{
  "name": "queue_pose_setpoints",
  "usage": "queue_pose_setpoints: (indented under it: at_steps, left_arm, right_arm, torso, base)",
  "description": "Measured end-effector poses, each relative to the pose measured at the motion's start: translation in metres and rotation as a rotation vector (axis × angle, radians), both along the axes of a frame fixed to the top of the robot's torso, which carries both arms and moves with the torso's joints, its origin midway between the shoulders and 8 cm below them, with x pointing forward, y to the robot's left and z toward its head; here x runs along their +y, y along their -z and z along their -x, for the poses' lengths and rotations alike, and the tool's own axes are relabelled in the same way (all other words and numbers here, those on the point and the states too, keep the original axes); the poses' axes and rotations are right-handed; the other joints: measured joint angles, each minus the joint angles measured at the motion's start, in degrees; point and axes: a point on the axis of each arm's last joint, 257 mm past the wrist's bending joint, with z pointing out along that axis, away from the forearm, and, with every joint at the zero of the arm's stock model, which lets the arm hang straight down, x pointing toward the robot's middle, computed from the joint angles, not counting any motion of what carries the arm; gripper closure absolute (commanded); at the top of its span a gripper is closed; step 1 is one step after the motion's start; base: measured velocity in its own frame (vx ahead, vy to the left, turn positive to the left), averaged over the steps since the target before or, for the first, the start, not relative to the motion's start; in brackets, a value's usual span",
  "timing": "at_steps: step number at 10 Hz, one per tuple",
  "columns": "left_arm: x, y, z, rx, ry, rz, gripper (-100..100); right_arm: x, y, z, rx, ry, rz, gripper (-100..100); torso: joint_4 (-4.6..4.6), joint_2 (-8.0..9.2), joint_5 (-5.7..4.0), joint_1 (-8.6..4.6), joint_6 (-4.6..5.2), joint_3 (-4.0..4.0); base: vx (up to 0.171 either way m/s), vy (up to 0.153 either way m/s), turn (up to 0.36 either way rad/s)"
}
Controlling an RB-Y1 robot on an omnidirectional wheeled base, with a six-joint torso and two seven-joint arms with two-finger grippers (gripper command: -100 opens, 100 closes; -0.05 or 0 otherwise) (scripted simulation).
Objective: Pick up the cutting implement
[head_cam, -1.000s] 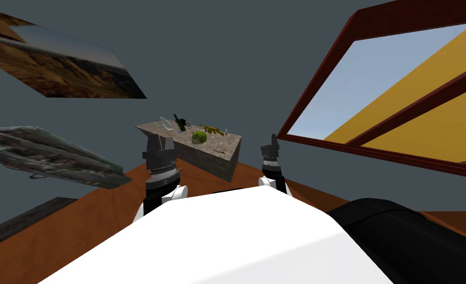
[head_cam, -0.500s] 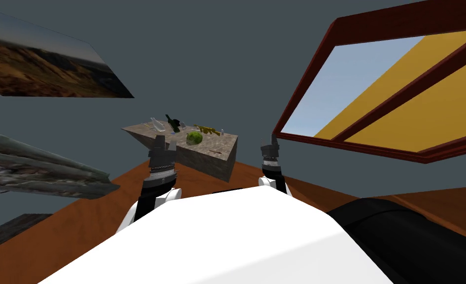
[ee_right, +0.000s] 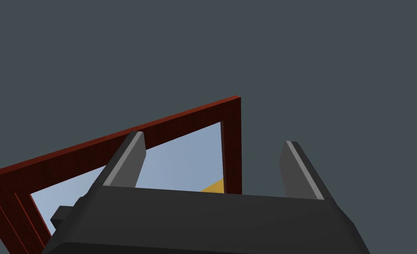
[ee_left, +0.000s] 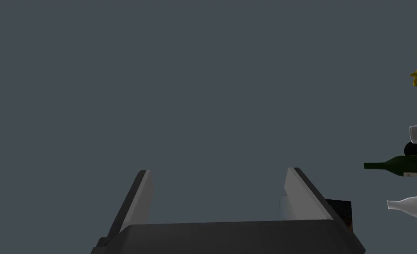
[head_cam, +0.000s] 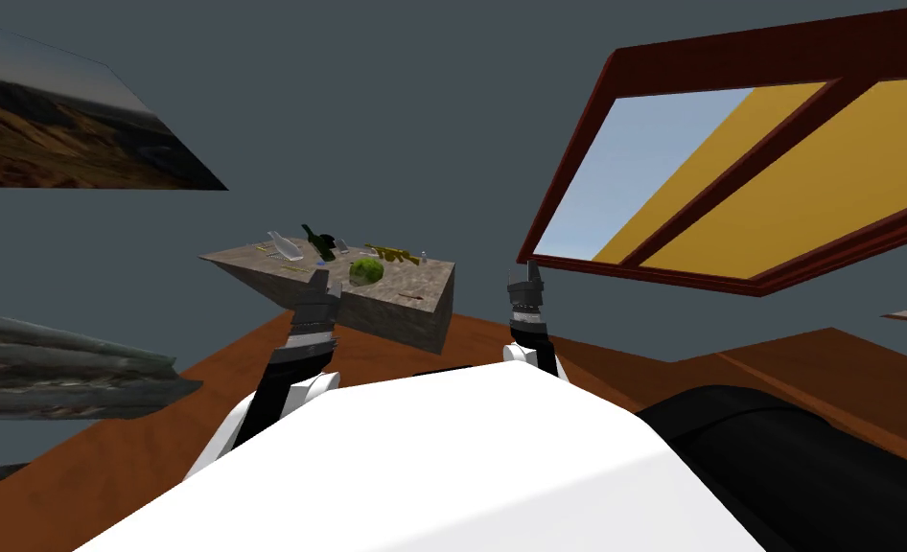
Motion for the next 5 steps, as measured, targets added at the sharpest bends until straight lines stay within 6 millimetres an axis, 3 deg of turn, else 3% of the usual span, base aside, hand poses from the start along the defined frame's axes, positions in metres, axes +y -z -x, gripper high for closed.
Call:
queue_pose_setpoints:
  at_steps: [5]
  left_arm:
    - [0.03, 0.032, -0.013, 0.158, -0.052, -0.025, -100]
  right_arm:
    - [0.0, 0.0, 0.0, 0.0, 0.0, 0.0, 0]
  torso:
    - [0.0, -0.01, -0.01, -0.05, 0.02, 0.0]
  base:
    - [0.0, -0.026, -0.117]
